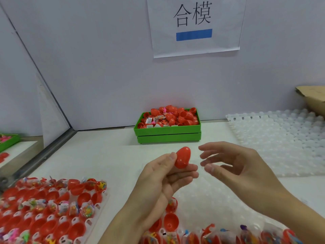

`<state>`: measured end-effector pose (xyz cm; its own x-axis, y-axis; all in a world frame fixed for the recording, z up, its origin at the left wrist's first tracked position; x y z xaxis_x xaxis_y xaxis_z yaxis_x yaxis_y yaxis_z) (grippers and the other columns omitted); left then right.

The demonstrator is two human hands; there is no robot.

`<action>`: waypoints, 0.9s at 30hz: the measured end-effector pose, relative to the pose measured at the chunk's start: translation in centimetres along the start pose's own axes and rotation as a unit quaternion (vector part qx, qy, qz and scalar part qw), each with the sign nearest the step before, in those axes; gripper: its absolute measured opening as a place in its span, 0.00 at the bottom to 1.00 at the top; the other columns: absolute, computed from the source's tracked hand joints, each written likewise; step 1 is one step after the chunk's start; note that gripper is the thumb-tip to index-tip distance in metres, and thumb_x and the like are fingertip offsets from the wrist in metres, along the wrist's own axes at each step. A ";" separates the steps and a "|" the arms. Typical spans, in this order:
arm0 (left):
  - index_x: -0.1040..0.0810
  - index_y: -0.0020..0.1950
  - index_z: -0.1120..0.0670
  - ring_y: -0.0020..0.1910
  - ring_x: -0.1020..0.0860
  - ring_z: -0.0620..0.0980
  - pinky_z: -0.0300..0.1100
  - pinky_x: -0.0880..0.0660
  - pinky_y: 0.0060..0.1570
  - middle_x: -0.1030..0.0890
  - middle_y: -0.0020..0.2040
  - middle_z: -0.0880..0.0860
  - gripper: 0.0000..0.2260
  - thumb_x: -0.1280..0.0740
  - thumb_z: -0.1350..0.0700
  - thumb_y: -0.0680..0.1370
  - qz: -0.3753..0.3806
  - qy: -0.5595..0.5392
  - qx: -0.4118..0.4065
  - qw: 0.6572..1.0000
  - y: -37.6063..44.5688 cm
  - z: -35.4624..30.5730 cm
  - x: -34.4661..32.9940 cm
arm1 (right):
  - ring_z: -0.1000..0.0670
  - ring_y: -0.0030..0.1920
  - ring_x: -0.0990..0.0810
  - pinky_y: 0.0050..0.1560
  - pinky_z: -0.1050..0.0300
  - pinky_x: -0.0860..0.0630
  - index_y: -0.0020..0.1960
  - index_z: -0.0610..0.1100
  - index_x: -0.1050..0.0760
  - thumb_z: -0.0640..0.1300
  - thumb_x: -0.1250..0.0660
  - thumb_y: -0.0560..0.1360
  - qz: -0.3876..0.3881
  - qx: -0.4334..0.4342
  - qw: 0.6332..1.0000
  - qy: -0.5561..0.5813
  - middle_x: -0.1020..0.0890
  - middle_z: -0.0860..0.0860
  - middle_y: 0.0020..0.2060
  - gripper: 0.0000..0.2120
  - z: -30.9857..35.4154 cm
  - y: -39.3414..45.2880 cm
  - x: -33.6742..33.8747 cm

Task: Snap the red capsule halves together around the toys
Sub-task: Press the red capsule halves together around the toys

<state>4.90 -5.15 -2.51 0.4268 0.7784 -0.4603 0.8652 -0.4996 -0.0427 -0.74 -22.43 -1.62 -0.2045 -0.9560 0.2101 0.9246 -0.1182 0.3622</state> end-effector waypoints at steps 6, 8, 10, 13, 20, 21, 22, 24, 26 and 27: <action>0.16 0.51 0.54 0.48 0.15 0.59 0.40 0.20 0.47 0.14 0.48 0.61 0.13 0.24 0.53 0.69 0.048 0.171 -0.031 0.984 -0.2 0.6 -0.1 | 0.51 0.46 0.15 0.46 0.52 0.18 0.51 0.51 0.16 0.45 0.27 0.69 -0.006 0.017 1.000 -0.026 0.14 0.54 0.44 0.10 0.3 -0.4 -0.8; 0.16 0.51 0.53 0.48 0.15 0.56 0.38 0.20 0.48 0.14 0.47 0.57 0.14 0.23 0.54 0.67 0.034 0.223 -0.050 0.973 -0.1 0.7 0.1 | 0.52 0.45 0.15 0.44 0.53 0.18 0.48 0.49 0.15 0.39 0.25 0.70 -0.004 -0.004 0.999 -0.041 0.14 0.54 0.42 0.09 0.0 -0.2 -0.8; 0.15 0.50 0.52 0.47 0.14 0.52 0.36 0.20 0.48 0.13 0.46 0.54 0.15 0.22 0.54 0.65 0.013 0.255 -0.067 0.965 0.0 0.7 0.2 | 0.53 0.44 0.15 0.43 0.56 0.18 0.48 0.49 0.15 0.36 0.24 0.70 -0.003 -0.027 0.999 -0.047 0.14 0.55 0.42 0.10 -0.1 -0.2 -0.7; 0.13 0.49 0.50 0.47 0.14 0.48 0.34 0.21 0.46 0.13 0.45 0.51 0.14 0.22 0.56 0.64 -0.002 0.265 -0.091 0.960 -0.2 0.6 0.1 | 0.55 0.43 0.15 0.43 0.56 0.18 0.48 0.52 0.15 0.39 0.24 0.71 0.004 -0.037 0.996 -0.086 0.14 0.58 0.41 0.09 -0.1 -0.1 -0.7; 0.13 0.47 0.48 0.46 0.15 0.44 0.31 0.21 0.45 0.13 0.44 0.46 0.16 0.21 0.53 0.60 -0.020 0.300 -0.136 0.944 -0.5 0.2 0.1 | 0.52 0.37 0.13 0.40 0.64 0.18 0.41 0.55 0.14 0.31 0.28 0.73 -0.004 -0.047 0.999 -0.026 0.13 0.54 0.37 0.18 0.0 -0.4 -1.4; 0.13 0.47 0.48 0.46 0.15 0.44 0.32 0.21 0.45 0.13 0.44 0.46 0.17 0.21 0.53 0.59 -0.018 0.302 -0.139 0.943 -0.5 0.2 0.0 | 0.51 0.37 0.13 0.40 0.64 0.18 0.40 0.55 0.14 0.30 0.29 0.73 -0.008 -0.053 0.999 -0.011 0.13 0.53 0.37 0.20 0.0 -0.4 -1.4; 0.13 0.47 0.48 0.46 0.15 0.44 0.32 0.21 0.45 0.13 0.44 0.46 0.17 0.21 0.53 0.59 -0.017 0.304 -0.141 0.942 -0.5 0.2 0.0 | 0.51 0.37 0.13 0.39 0.64 0.18 0.39 0.56 0.14 0.28 0.29 0.72 -0.010 -0.058 0.998 0.002 0.13 0.53 0.36 0.21 -0.1 -0.4 -1.5; 0.13 0.48 0.47 0.46 0.14 0.45 0.33 0.20 0.46 0.13 0.44 0.47 0.17 0.21 0.53 0.59 -0.017 0.306 -0.146 0.941 -0.5 0.2 0.0 | 0.50 0.37 0.13 0.39 0.64 0.18 0.37 0.57 0.14 0.26 0.30 0.72 -0.011 -0.065 0.998 0.025 0.13 0.52 0.37 0.24 -0.1 -0.3 -1.5; 0.13 0.48 0.46 0.46 0.14 0.45 0.33 0.20 0.46 0.13 0.44 0.47 0.18 0.21 0.53 0.59 -0.017 0.306 -0.148 0.940 -0.5 0.1 0.0 | 0.50 0.38 0.13 0.40 0.63 0.18 0.37 0.57 0.14 0.26 0.30 0.72 -0.010 -0.067 0.997 0.037 0.13 0.52 0.37 0.25 0.0 -0.3 -1.6; 0.13 0.48 0.46 0.45 0.14 0.45 0.34 0.20 0.46 0.13 0.44 0.46 0.18 0.21 0.52 0.59 -0.018 0.306 -0.148 0.940 -0.5 0.1 0.0 | 0.50 0.38 0.13 0.40 0.63 0.18 0.37 0.57 0.14 0.25 0.30 0.72 -0.009 -0.067 0.997 0.041 0.13 0.52 0.37 0.26 0.0 -0.3 -1.6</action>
<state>4.47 -4.97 -2.59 0.3891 0.9109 0.1374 0.8787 -0.4118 0.2415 -0.67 -20.86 -2.07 -0.1995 -0.9715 0.1280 0.9566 -0.1648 0.2402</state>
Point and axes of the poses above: each hand's wrist, its own y-axis towards the middle knuckle, its own x-axis out of the back of the hand, z = x × y, the point moved 3 cm from there along y, towards the middle knuckle
